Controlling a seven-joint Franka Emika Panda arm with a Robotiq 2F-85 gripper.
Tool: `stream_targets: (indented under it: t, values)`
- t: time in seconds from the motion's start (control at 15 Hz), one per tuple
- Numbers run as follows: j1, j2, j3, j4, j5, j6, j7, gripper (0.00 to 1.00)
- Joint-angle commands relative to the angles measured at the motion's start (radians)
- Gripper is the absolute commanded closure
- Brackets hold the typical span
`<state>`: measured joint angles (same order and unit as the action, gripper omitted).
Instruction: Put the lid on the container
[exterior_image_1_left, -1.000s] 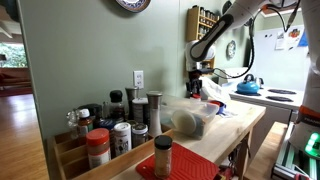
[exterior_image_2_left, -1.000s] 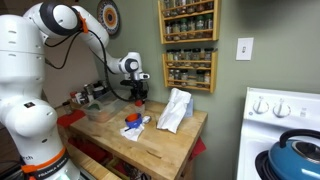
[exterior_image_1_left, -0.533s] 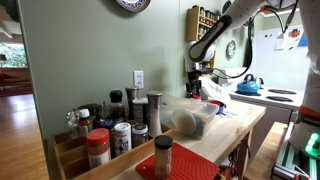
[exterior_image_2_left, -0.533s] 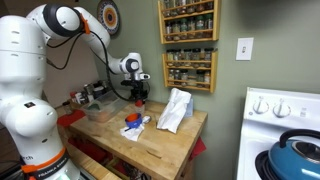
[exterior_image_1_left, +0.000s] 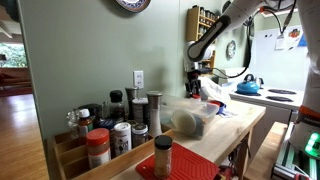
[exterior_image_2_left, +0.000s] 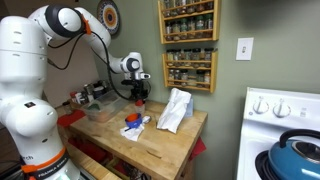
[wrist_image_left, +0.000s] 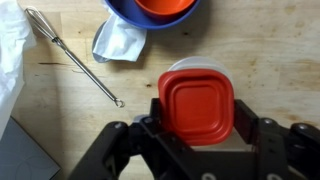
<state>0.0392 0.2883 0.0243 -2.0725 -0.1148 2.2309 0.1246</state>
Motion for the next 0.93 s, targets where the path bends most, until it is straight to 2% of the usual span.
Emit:
stream_targets:
  t: [0.0,0.6,0.87]
  values:
    - [0.007,0.004,-0.013,0.024,-0.024,-0.039,-0.026,0.54]
    - [0.009,0.011,-0.011,0.038,-0.037,-0.125,-0.067,0.54]
    - [0.009,0.017,-0.006,0.043,-0.023,-0.123,-0.066,0.54]
